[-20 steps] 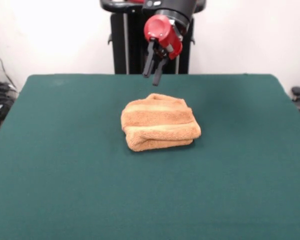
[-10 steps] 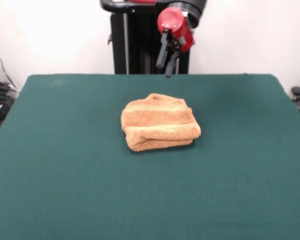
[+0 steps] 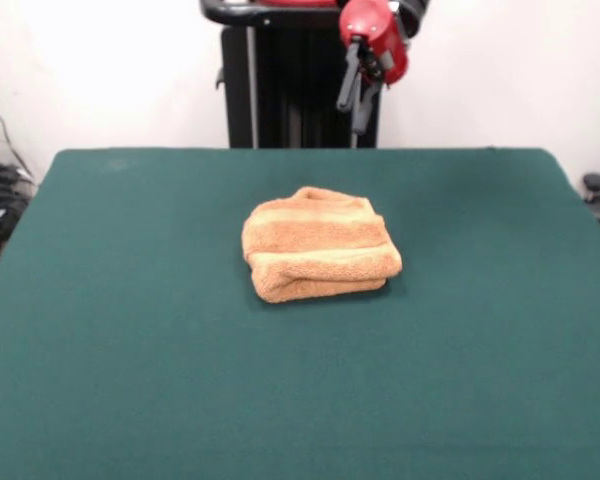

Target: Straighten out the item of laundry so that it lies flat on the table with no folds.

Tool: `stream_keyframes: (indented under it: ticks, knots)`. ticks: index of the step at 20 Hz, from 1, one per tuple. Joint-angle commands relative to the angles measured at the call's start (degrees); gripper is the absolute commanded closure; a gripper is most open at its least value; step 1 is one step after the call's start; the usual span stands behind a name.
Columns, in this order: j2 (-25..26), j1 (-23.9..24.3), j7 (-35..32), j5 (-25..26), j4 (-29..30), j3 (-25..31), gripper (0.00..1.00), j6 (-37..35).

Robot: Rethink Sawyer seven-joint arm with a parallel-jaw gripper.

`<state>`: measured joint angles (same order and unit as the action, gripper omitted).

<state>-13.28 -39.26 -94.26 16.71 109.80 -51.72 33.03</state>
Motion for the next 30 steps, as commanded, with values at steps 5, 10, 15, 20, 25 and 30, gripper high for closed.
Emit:
stream_keyframes:
  ticks: [5, 10, 15, 20, 25, 30]
  knots:
    - [3.98, -0.60, -6.45, -7.54, 4.54, 3.25, 0.00, 8.63]
    - [5.28, -1.68, -5.56, -9.59, 4.31, 2.45, 0.00, 7.90]
    - [6.55, -2.04, -6.03, -12.32, 2.49, 3.42, 0.00, 6.26]
    - [9.00, -4.23, -5.62, -16.73, 0.95, 3.73, 0.00, 4.49]
    - [10.59, -5.24, -5.41, -19.42, 0.34, 3.90, 0.00, 3.79]
    - [11.73, -6.37, -4.97, -21.57, -0.56, 3.63, 0.00, 2.83]
